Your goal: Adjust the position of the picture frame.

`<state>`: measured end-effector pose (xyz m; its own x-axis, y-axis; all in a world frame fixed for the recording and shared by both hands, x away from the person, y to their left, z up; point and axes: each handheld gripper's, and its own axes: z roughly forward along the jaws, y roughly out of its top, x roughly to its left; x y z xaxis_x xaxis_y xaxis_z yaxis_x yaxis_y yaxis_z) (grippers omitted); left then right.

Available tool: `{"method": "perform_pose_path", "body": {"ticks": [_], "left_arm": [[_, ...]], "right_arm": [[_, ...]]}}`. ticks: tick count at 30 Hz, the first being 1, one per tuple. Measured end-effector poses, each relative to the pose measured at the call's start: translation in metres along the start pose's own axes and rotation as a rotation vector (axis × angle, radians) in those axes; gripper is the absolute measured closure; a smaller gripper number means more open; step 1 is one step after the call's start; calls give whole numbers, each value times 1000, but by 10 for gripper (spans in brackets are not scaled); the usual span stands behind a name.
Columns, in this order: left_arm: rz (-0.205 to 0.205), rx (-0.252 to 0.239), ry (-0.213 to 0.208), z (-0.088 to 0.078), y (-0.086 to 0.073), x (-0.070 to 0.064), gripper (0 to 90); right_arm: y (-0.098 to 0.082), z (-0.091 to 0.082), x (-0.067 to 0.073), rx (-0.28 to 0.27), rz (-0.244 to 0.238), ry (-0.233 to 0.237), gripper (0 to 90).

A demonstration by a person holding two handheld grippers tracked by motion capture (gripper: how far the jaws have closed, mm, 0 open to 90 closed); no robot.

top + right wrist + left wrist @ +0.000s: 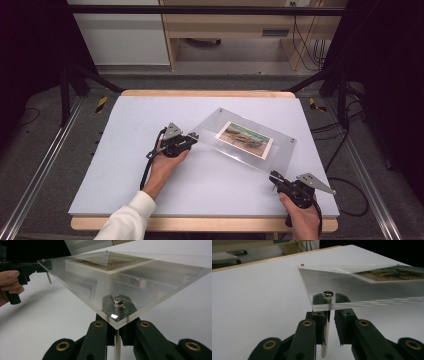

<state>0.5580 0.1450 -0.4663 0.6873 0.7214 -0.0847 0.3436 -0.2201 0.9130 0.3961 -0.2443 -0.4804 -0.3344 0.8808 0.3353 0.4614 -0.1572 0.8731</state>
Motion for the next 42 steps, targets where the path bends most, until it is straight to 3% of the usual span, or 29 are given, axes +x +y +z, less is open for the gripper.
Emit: {"method": "perform_pose_path", "body": {"ticks": [4,16,29,36,42], "left_arm": [[-49,-5,-10,-1,0,3,825],[-41,15,-7,-1,0,3,831],[-97,27,-38,4,0,8,778],[-24,43,-1,3,4,1,835],[-7,51,-6,1,6,0,841]], "right_arm": [[0,0,0,-1,0,1,840],[1,2,2,1,-31,-14,818],[0,2,2,8,-37,-23,846],[0,2,2,7,-39,-27,846],[1,0,1,1,-40,-31,848]]}}
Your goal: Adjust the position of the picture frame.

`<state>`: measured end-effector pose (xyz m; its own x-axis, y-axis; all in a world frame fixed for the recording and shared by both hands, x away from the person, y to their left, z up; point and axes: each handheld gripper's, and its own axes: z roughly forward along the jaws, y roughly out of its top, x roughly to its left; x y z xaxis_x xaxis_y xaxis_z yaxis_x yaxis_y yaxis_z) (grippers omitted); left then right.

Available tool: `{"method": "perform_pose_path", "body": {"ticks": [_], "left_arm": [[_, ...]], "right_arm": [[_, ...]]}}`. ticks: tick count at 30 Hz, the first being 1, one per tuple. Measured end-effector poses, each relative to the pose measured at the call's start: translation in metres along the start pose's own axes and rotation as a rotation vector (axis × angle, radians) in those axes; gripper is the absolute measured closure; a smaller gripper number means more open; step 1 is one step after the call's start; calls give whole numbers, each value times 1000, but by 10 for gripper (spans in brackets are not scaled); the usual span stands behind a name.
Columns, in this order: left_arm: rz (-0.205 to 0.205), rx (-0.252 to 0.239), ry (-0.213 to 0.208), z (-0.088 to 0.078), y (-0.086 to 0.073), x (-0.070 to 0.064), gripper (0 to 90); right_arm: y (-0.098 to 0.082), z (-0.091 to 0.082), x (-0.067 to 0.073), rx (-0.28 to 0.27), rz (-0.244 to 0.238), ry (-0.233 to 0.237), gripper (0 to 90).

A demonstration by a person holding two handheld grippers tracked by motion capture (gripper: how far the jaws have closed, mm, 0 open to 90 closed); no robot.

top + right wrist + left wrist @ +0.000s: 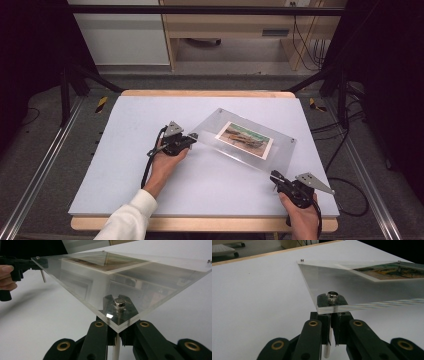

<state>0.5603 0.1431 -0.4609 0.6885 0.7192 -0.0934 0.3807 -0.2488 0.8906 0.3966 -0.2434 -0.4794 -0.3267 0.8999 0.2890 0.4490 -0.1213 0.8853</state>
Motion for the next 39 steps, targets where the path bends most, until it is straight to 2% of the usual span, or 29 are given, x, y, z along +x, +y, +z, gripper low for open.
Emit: {"method": "perform_pose_path", "body": {"ticks": [3,8,12,17,22,25,32,39], "left_arm": [[4,-4,-7,-3,1,-1,842],[16,-29,-22,-13,7,-9,845],[20,-50,-24,-23,9,-12,845],[27,-86,-16,-40,13,-14,845],[35,-98,2,-56,14,-11,844],[26,-114,19,-67,13,-7,844],[-16,-155,66,-95,4,5,844],[-56,-186,120,-122,-8,16,844]], "right_arm": [[1,-1,0,-10,10,0,848],[6,-8,-3,-64,-1,-10,849],[11,-12,-3,-95,-12,0,845],[15,-12,0,-98,-41,16,837],[20,-7,5,-87,-66,39,829],[24,-2,9,-83,-93,54,825],[39,17,23,-88,-115,114,828],[52,44,36,-81,-141,170,831]]}}
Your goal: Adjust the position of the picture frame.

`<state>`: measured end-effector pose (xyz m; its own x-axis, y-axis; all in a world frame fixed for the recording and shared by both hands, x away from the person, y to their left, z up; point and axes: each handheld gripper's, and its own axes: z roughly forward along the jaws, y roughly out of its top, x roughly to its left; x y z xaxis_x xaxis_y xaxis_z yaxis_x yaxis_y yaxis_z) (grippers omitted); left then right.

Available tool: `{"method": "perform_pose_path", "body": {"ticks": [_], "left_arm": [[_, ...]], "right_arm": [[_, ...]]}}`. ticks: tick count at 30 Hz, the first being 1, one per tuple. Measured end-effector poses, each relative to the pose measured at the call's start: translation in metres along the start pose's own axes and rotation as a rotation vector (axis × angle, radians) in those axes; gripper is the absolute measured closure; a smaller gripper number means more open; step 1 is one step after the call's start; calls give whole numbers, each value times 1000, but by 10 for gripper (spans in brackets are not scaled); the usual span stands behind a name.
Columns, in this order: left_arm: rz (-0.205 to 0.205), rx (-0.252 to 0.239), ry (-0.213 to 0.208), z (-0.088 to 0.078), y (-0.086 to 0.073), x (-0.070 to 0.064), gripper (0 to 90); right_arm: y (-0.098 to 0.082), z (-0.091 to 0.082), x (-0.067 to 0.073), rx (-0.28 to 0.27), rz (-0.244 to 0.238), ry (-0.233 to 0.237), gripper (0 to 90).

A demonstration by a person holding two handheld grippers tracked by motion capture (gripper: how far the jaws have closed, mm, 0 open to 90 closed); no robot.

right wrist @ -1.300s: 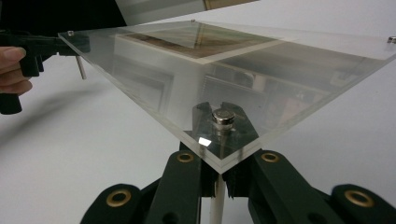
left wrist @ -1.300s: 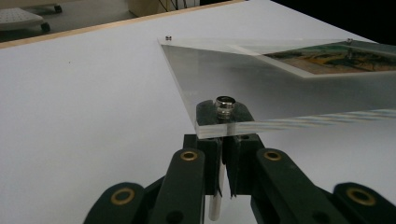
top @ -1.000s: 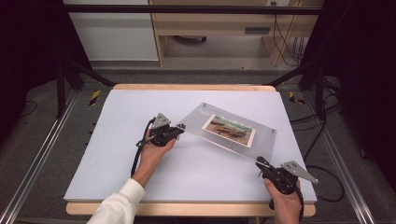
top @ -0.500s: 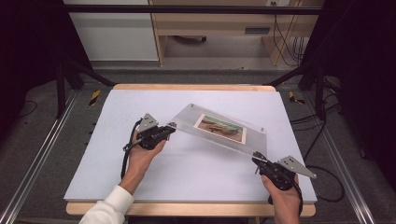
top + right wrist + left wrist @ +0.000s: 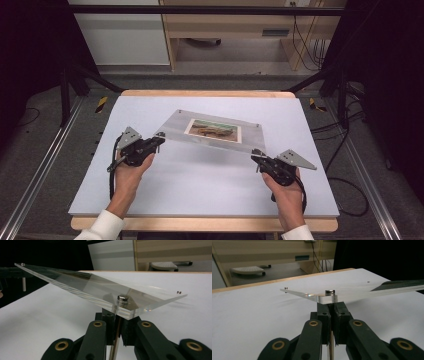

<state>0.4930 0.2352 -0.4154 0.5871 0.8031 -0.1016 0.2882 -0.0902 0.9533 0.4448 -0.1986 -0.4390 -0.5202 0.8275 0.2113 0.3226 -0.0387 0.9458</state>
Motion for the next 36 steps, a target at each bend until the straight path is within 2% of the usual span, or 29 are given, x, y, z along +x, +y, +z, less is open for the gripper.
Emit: {"method": "perform_pose_path", "body": {"ticks": [5,9,12,22,27,33,36], "left_arm": [[-20,-21,43,-15,-3,8,843],[-38,-29,58,-18,-8,12,843],[-47,-31,60,-15,-11,13,844],[-75,-35,40,-12,-22,7,843],[-80,-11,34,-13,-29,1,841],[-86,21,29,-15,-38,-5,841],[-85,40,27,-16,-42,-8,843]], "right_arm": [[8,23,3,1,-21,31,832],[11,39,2,6,-32,42,833],[10,42,0,9,-35,36,833],[8,39,-6,9,-37,21,836],[0,36,-9,33,-21,17,835],[-7,29,-12,37,-10,32,842],[-11,26,-10,64,-12,27,845]]}}
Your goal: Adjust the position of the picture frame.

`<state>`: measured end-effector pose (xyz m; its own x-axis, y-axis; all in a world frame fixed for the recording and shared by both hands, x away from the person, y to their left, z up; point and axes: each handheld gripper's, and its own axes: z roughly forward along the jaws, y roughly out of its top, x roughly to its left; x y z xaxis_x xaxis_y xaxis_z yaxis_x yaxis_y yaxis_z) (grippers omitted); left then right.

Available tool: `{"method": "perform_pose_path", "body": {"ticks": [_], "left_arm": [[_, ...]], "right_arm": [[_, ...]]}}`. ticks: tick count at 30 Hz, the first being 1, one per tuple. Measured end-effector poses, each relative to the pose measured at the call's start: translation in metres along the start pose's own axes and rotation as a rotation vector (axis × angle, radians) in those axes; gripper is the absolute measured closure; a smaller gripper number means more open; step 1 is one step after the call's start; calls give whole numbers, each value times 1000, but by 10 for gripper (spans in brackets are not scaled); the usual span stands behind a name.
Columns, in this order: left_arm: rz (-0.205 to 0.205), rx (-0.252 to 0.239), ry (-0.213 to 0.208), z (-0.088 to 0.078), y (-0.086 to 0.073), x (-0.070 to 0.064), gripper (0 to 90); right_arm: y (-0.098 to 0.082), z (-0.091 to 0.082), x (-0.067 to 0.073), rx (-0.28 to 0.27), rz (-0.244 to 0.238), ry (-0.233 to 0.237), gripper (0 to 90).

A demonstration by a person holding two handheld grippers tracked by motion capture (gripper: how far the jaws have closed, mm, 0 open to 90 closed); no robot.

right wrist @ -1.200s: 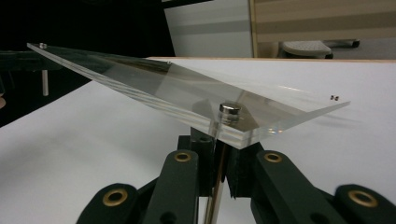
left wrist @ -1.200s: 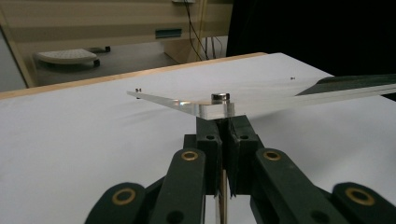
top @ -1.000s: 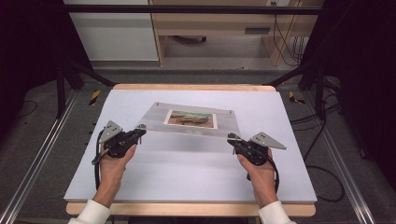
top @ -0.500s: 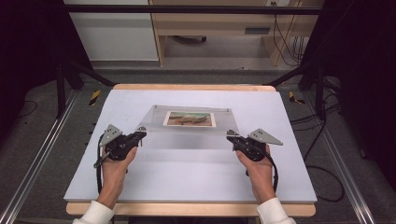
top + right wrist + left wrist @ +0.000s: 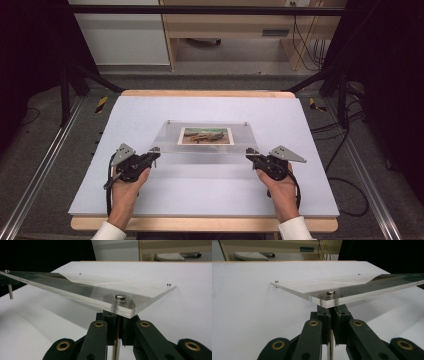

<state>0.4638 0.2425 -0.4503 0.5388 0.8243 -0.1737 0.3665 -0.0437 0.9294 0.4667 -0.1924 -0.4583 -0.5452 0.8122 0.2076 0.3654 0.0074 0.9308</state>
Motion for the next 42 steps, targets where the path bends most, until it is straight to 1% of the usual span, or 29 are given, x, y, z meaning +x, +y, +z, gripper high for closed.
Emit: {"method": "perform_pose_path", "body": {"ticks": [1,2,3,4,7,8,11,16,20,22,24,26,27,29,32,34,35,40,42], "left_arm": [[3,10,2,0,-2,-1,843],[10,23,4,-1,-3,-2,843],[21,36,11,-1,-3,-4,843],[24,46,12,-1,-4,-5,842],[30,71,17,-1,-9,-7,842],[33,81,18,-1,-11,-8,842],[34,103,19,0,-15,-10,843],[35,106,5,2,-15,-6,842],[42,113,0,7,-16,-5,842],[47,117,3,10,-16,-5,841],[46,110,6,13,-18,-4,841],[48,116,8,16,-19,-4,841],[53,124,14,17,-20,-3,840],[51,134,16,18,-20,-3,840],[64,159,17,19,-22,-4,841],[65,171,17,20,-23,-4,840],[70,180,17,20,-23,-4,841],[78,184,23,21,-23,-5,841],[80,186,25,21,-23,-5,841]], "right_arm": [[-1,0,0,4,0,-3,846],[-2,-1,0,25,-2,-10,848],[-2,-1,0,25,-2,-10,848],[-3,-1,0,38,-4,-12,847],[-8,-1,0,76,-12,-20,848],[-8,-1,0,76,-12,-20,848],[-12,0,0,117,-23,-39,848],[-14,0,1,111,-28,-46,849],[-15,2,0,115,-28,-69,848],[-15,3,-1,120,-31,-81,848],[-16,4,-2,124,-34,-87,848],[-17,6,-3,129,-32,-98,848],[-19,7,-3,142,-30,-101,848],[-19,7,-3,147,-31,-100,848],[-20,7,-3,157,-31,-97,847],[-21,8,-4,167,-36,-98,846],[-22,8,-4,172,-29,-100,846],[-23,9,-6,173,-22,-100,845],[-24,9,-6,177,-18,-93,845]]}}
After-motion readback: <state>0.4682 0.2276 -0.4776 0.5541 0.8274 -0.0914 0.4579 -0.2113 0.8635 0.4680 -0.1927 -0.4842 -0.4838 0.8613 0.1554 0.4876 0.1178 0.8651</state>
